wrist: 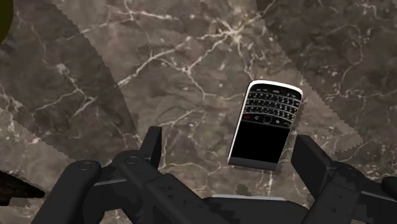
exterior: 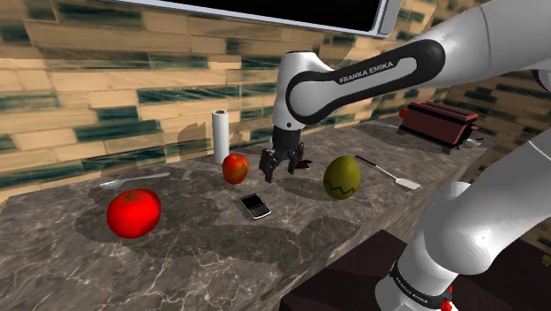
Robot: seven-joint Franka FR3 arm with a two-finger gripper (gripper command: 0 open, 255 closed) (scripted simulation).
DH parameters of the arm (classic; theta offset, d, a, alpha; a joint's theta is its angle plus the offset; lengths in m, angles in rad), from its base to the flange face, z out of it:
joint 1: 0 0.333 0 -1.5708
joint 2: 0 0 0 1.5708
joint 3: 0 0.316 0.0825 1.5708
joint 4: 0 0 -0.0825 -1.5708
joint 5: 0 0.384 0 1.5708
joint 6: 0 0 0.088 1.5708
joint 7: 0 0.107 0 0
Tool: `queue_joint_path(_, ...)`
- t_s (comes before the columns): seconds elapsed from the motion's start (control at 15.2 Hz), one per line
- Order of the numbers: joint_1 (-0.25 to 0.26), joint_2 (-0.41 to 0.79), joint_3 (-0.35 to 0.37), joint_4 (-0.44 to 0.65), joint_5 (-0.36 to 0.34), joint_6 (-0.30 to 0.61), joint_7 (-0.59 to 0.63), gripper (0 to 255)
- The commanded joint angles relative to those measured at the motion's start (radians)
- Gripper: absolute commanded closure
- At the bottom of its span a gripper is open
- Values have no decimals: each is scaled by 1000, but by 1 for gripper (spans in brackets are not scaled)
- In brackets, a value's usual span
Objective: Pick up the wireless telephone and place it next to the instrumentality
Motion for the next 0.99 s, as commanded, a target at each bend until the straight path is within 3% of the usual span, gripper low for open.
queue_joint_path(0.0,6,76,21,23,-1,54,21,0)
queue_joint_path(0.33,23,261,68,93,-23,167,88,0)
queue_joint_path(0.92,29,341,77,59,-37,281,102,0)
